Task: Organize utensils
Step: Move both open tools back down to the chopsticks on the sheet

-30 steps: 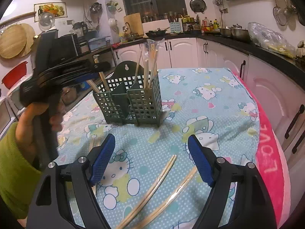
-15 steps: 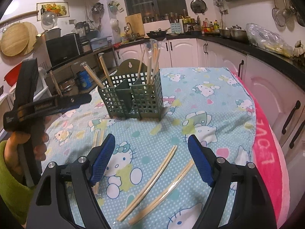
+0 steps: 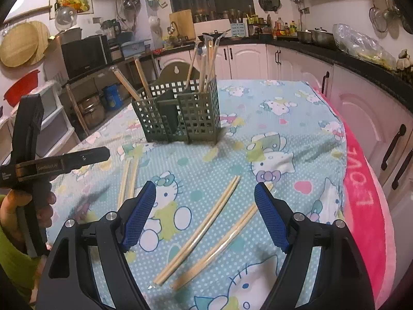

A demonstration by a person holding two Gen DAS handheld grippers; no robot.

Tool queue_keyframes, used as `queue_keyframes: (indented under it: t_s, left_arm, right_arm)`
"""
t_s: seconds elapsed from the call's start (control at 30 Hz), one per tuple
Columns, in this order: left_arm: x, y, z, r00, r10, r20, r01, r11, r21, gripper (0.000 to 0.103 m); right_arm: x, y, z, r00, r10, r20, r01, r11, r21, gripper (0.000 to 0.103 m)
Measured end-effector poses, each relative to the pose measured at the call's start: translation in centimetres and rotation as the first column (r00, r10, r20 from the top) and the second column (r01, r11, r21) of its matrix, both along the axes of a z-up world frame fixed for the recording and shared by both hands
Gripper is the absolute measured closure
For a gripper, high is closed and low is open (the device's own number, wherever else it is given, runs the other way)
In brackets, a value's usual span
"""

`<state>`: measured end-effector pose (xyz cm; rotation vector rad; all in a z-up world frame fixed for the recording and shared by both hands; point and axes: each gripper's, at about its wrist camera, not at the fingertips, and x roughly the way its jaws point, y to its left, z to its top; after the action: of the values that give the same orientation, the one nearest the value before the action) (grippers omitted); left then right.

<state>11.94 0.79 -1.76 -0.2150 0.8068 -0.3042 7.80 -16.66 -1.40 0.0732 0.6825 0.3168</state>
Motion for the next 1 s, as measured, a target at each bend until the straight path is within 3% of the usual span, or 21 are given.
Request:
queue_keyframes:
  t_s: [0.37,0.47,0.63,0.73,0.83,1.0]
  left_arm:
    - [-0.2,1.8,-3.3,0.997,0.009,-0.078,-0.011,1.0,-0.029,0.028]
    - [0.2,2.4,-3.9,0.994,0.009,-0.107,-0.016,0.998,-0.063,0.039]
    - [1.4,2.9,-5.0,0.988,0.0,-0.156,-0.02,0.992,-0.122,0.066]
    - [2.4,3.1,-5.4,0.984,0.002,-0.181,-0.029,0.989,-0.147,0.07]
    - [3.4,3.5,-5.8,0.979,0.025,-0.203,-0.056,0.987,-0.147,0.077]
    - [4.6,4.2,-6.2,0.974,0.048,-0.223,-0.087,0.982,-0.169,0.081]
  right_arm:
    - [1.2,1.6,-2.4,0.998,0.033,-0.06,-0.035,0.999,-0.039,0.027]
    - [2.1,2.1,-3.0,0.996,0.036,-0.078,-0.04,0.998,-0.05,0.027]
    - [3.5,2.2,-3.7,0.994,0.027,-0.11,-0.035,0.997,-0.069,0.027]
    - [4.4,2.0,-4.1,0.991,0.021,-0.129,-0.029,0.997,-0.066,0.028]
    - [5.5,1.7,-4.5,0.988,0.012,-0.156,-0.022,0.998,-0.064,0.036]
    - [7.9,1.2,-5.5,0.975,-0.017,-0.223,0.005,0.999,-0.052,0.047]
